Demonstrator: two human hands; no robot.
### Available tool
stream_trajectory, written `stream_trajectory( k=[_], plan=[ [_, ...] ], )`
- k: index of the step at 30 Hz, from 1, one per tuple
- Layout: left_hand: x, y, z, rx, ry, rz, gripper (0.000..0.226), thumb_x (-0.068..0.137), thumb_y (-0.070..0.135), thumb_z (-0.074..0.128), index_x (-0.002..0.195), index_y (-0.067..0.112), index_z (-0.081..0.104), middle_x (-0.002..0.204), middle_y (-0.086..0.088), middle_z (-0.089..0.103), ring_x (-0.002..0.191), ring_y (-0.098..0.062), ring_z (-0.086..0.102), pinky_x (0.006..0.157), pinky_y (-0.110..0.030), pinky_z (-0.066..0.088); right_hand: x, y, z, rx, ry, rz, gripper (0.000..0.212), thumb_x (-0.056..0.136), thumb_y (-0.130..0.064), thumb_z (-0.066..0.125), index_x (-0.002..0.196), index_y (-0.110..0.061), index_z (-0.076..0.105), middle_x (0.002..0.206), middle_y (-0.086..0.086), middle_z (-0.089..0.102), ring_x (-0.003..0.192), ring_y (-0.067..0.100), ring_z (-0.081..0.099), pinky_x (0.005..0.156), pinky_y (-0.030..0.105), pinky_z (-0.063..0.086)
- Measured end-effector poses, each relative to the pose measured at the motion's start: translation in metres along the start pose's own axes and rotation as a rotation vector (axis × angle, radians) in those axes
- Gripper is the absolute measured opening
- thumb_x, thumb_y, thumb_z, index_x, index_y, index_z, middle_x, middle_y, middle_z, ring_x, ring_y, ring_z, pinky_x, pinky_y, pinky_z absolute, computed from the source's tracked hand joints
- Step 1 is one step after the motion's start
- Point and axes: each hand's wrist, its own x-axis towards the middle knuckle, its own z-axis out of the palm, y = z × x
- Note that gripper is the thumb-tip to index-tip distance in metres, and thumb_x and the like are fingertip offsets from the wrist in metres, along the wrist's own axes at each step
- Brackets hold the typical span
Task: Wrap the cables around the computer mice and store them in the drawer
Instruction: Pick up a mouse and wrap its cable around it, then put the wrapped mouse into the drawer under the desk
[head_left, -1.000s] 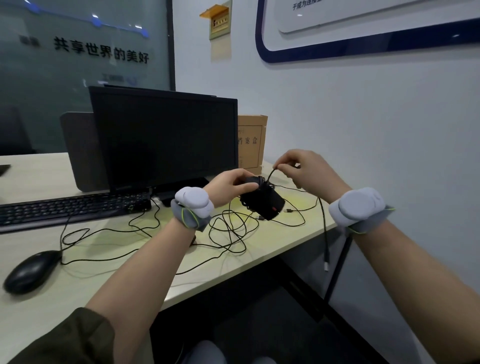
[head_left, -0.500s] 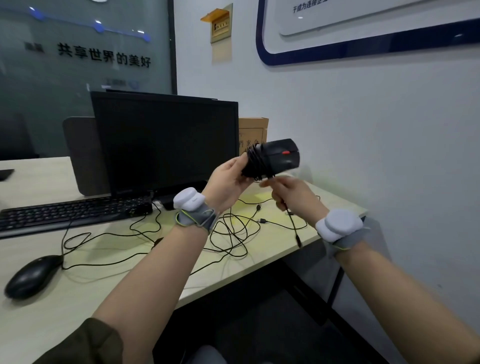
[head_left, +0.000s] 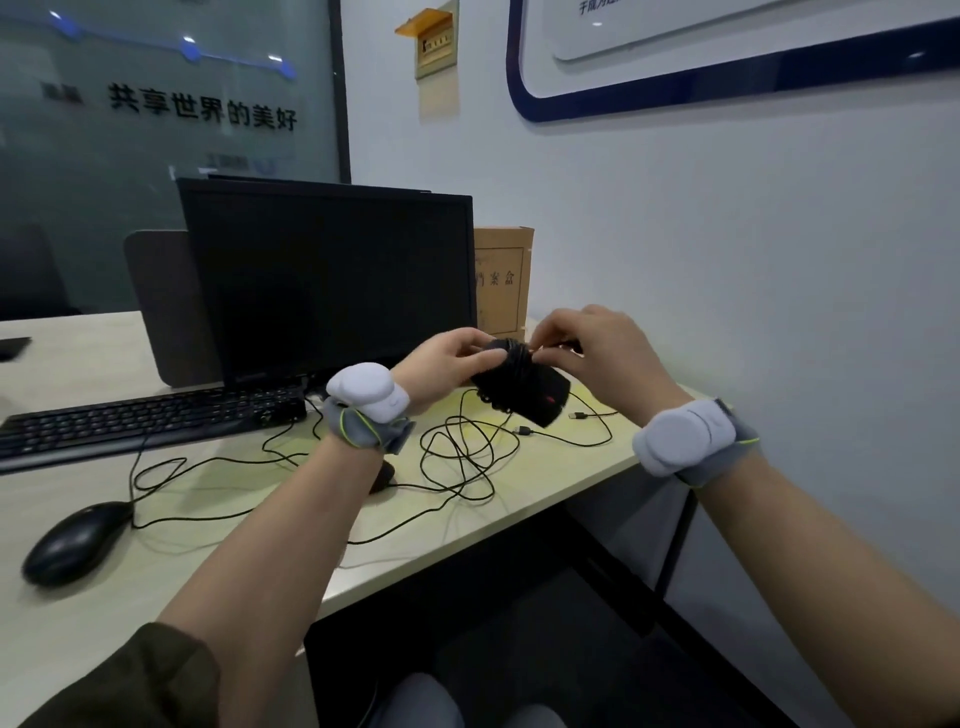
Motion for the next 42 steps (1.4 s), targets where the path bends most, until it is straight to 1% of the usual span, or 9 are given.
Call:
stream_trajectory(
  k=[4, 10, 14, 17, 21, 27, 31, 35, 42],
  plan=[
    [-0.015, 0.0, -0.002, -0.198, -0.195, -0.009, 0.02, 0.091, 0.023, 0.053, 0.106, 0.013, 0.061, 0.096, -0.001, 0.063, 0.086, -0.007, 0.064, 0.076, -0.02, 0.051, -0.01, 0.001, 0.002, 0.512, -0.018, 0.122, 0.015, 0.083, -0.02, 0.066, 0.073, -0.031, 0.062, 0.083, -0.009, 0.063, 0.087, 0.015, 0.06, 0.082, 0.027, 0.046],
    [-0.038, -0.006, 0.004, -0.322, -0.09, -0.093, 0.018, 0.092, 0.018, 0.052, 0.101, 0.006, 0.062, 0.086, -0.004, 0.062, 0.075, -0.008, 0.064, 0.068, -0.018, 0.053, -0.033, -0.014, 0.039, 0.468, -0.077, 0.245, 0.033, 0.095, -0.013, 0.04, 0.113, -0.022, 0.066, 0.107, -0.006, 0.065, 0.1, 0.007, 0.055, 0.083, 0.02, 0.038],
    [-0.068, -0.016, 0.005, -0.24, -0.046, -0.155, 0.014, 0.09, 0.016, 0.056, 0.095, 0.005, 0.062, 0.085, -0.006, 0.061, 0.075, -0.012, 0.06, 0.069, -0.019, 0.053, -0.052, -0.033, 0.057, 0.693, -0.272, 0.306, 0.034, 0.094, -0.037, 0.043, 0.126, -0.031, 0.054, 0.109, -0.02, 0.058, 0.104, 0.004, 0.052, 0.08, 0.009, 0.039],
    [-0.102, -0.027, 0.0, -0.153, 0.033, -0.173, 0.007, 0.086, 0.018, 0.061, 0.083, 0.012, 0.06, 0.078, -0.003, 0.062, 0.064, -0.007, 0.06, 0.058, -0.016, 0.051, -0.066, -0.058, 0.076, 0.754, -0.502, 0.282, 0.041, 0.082, -0.049, 0.06, 0.121, -0.035, 0.053, 0.104, -0.014, 0.063, 0.088, -0.001, 0.063, 0.066, 0.011, 0.047],
    [-0.144, -0.044, -0.012, 0.011, 0.206, -0.199, 0.013, 0.088, 0.027, 0.059, 0.08, 0.017, 0.06, 0.075, 0.0, 0.06, 0.061, -0.006, 0.057, 0.057, -0.016, 0.047, -0.079, -0.095, 0.103, 0.938, -0.504, 0.334, 0.035, 0.082, -0.046, 0.062, 0.113, -0.031, 0.057, 0.096, -0.007, 0.068, 0.081, 0.004, 0.068, 0.061, 0.016, 0.053],
    [-0.236, -0.092, -0.035, 0.249, 0.484, -0.355, 0.016, 0.092, 0.028, 0.05, 0.092, 0.015, 0.059, 0.087, -0.002, 0.062, 0.088, -0.02, 0.058, 0.083, -0.034, 0.046, -0.104, -0.158, 0.148, 1.09, -0.588, 0.358, 0.025, 0.085, -0.042, 0.061, 0.102, -0.024, 0.061, 0.092, -0.002, 0.07, 0.075, 0.01, 0.067, 0.067, 0.024, 0.052],
    [-0.295, -0.125, -0.04, 0.644, 0.378, -0.528, 0.027, 0.094, 0.02, 0.046, 0.11, 0.008, 0.063, 0.114, -0.01, 0.065, 0.106, -0.025, 0.058, 0.084, -0.026, 0.038, -0.12, -0.19, 0.166, 1.103, -0.632, 0.358, 0.027, 0.086, -0.042, 0.059, 0.101, -0.021, 0.063, 0.099, 0.006, 0.07, 0.085, 0.02, 0.066, 0.081, 0.035, 0.052],
    [-0.31, -0.137, -0.036, 0.879, 0.181, -0.473, 0.035, 0.094, 0.017, 0.043, 0.126, 0.016, 0.057, 0.125, -0.014, 0.054, 0.117, -0.03, 0.051, 0.097, -0.036, 0.041, -0.126, -0.207, 0.173, 1.153, -0.633, 0.379, 0.019, 0.087, -0.039, 0.06, 0.094, -0.022, 0.063, 0.09, 0.004, 0.068, 0.08, 0.019, 0.065, 0.077, 0.035, 0.054],
    [-0.306, -0.138, -0.024, 1.095, 0.046, -0.595, 0.037, 0.092, 0.035, 0.046, 0.123, 0.017, 0.055, 0.132, -0.012, 0.043, 0.121, -0.035, 0.04, 0.098, -0.041, 0.04, -0.126, -0.211, 0.176, 1.18, -0.635, 0.452, 0.022, 0.084, -0.044, 0.061, 0.093, -0.024, 0.064, 0.102, 0.008, 0.07, 0.093, 0.025, 0.067, 0.086, 0.04, 0.054]
  ],
)
